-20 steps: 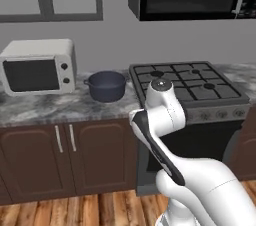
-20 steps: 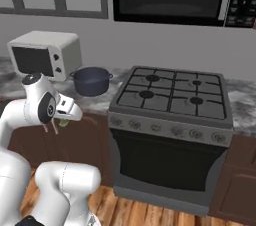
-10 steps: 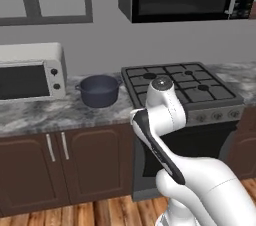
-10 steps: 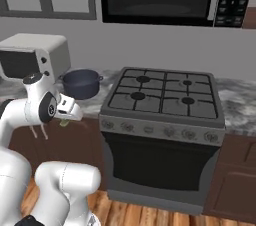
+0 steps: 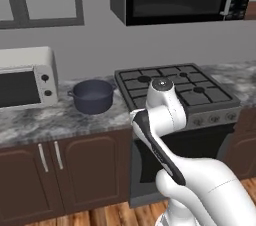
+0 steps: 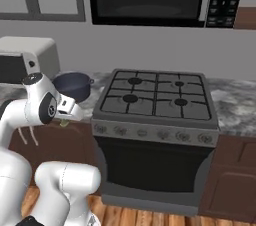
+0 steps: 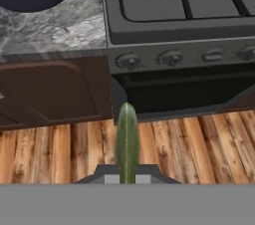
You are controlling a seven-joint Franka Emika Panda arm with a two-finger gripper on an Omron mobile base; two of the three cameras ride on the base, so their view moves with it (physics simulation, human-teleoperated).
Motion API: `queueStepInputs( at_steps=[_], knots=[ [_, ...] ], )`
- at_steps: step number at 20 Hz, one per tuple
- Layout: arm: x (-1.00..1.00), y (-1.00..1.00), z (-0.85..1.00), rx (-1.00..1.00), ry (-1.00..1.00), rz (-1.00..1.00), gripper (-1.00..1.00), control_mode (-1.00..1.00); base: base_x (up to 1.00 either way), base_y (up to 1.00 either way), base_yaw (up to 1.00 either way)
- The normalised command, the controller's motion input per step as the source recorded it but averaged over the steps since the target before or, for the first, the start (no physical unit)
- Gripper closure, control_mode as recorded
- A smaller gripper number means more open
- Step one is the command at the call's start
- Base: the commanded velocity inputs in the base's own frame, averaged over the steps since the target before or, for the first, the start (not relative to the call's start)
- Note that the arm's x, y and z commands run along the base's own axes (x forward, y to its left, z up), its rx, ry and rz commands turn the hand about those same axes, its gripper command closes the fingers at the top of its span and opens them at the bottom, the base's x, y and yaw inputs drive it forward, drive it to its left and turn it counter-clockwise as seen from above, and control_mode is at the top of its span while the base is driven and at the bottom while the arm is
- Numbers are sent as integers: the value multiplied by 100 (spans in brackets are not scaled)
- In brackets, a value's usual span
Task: Turn on the sink faucet. Then move the lemon wedge from the counter to the sink. Turn off the sink. Move the vegetable from the sink to the pot next to the stove. Finally move the pot to the rear left burner.
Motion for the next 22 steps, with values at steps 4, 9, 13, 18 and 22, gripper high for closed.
queueStepInputs(
  at_steps=[4,9,13,18,22],
  knots=[
    [0,0,0,0,0,0,100,100,35,7,-13],
    [0,0,0,0,0,0,100,100,29,13,-12],
    [0,0,0,0,0,0,100,100,32,22,-11],
    [0,0,0,0,0,0,100,100,36,32,-10],
    [0,0,0,0,0,0,100,100,33,37,-8]
  ],
)
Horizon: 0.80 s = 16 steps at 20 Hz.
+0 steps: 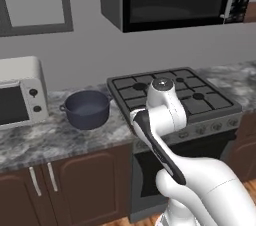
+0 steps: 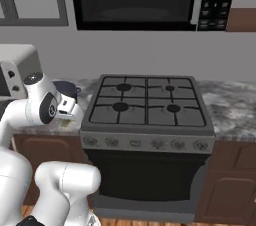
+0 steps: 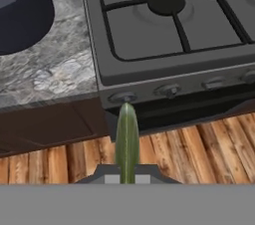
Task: Turn on the sink faucet. Then move the lemon wedge from the counter to the sink. Turn off the sink. Move the vegetable from the sink to the pot next to the stove. Finally move the pot to the rear left burner.
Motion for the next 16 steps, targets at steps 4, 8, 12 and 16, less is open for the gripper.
queueStepInputs(
  at_steps=[4,8,12,16],
  knots=[
    [0,0,0,0,0,0,100,100,33,38,-6],
    [0,0,0,0,0,0,100,100,41,32,-4],
    [0,0,0,0,0,0,100,100,44,29,-2],
    [0,0,0,0,0,0,100,100,42,30,-2]
  ],
)
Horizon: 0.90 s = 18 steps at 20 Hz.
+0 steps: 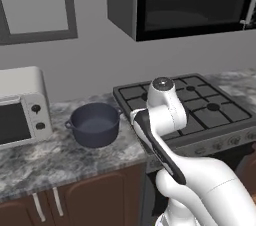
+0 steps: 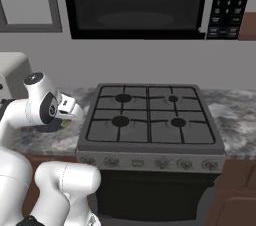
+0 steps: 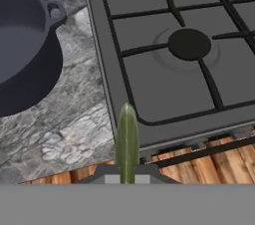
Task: Turn on the sink faucet. Then move the lemon wedge from the counter to the sink. Turn off the sink. Move the vegetable from the sink to the pot next to the stove. Finally move the pot to the rear left burner.
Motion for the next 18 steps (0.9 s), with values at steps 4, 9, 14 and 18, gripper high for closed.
queueStepInputs(
  at_steps=[4,9,14,18],
  knots=[
    [0,0,0,0,0,0,100,100,41,27,-1],
    [0,0,0,0,0,0,100,100,42,23,0],
    [0,0,0,0,0,0,100,100,35,15,0],
    [0,0,0,0,0,0,100,100,15,7,0]
  ],
)
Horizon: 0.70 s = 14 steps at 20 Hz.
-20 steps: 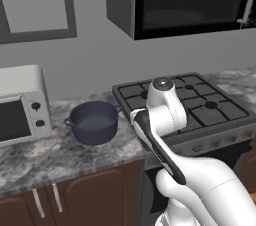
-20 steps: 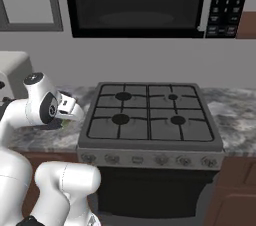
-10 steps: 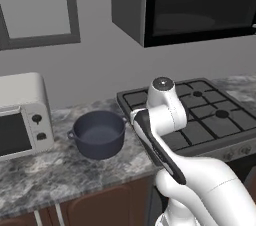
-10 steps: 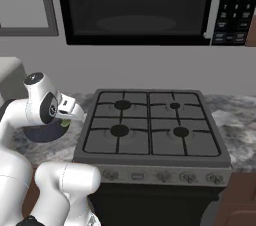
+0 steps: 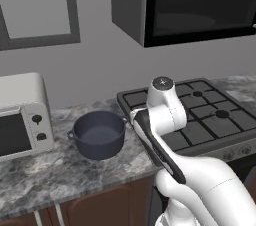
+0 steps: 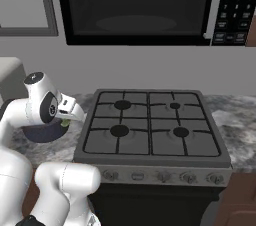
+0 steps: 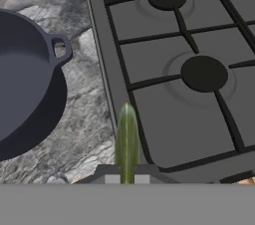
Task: Turn on the sink faucet. Then move the lemon wedge from the counter to the sink. Turn off the sink. Move the vegetable from the sink to the pot next to the stove. Finally move the pot to the rear left burner.
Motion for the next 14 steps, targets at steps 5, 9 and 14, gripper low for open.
queueStepInputs(
  at_steps=[5,9,14],
  knots=[
    [0,0,0,0,0,0,100,100,13,16,0],
    [0,0,0,0,0,0,100,100,0,0,0],
    [0,0,0,0,0,0,100,100,0,0,0]
  ],
)
